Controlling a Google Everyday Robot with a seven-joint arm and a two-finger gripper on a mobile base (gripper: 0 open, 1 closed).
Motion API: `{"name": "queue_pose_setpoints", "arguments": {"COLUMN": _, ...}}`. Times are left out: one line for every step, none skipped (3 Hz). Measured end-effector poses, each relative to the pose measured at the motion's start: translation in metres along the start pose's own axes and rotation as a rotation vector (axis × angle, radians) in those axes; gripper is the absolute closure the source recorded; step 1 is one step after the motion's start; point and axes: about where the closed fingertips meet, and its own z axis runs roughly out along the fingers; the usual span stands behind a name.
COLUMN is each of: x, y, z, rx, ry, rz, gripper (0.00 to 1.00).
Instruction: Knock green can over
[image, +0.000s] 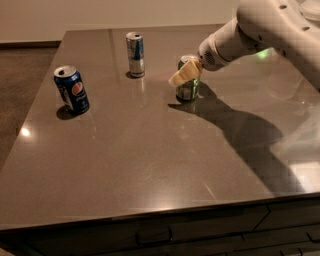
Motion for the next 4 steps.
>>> {"name": "queue_pose_setpoints", "arguments": {"x": -0.003, "y": 0.003, "z": 0.001, "rx": -0.023, "ry": -0.021, "rz": 0.005, "gripper": 0.39}}
{"name": "queue_pose_setpoints", "arguments": {"x": -0.003, "y": 0.008, "z": -0.007, "rx": -0.043, "ry": -0.041, "rz": -0.007, "gripper": 0.64}}
{"name": "queue_pose_setpoints", "arguments": {"x": -0.015, "y": 0.011, "z": -0.026, "rx": -0.056, "ry": -0.042, "rz": -0.068, "gripper": 0.87}}
{"name": "queue_pose_setpoints", "arguments": {"x": -0.027, "y": 0.016, "z": -0.048, "rx": -0.066, "ry": 0.001, "rz": -0.161, "gripper": 1.0}}
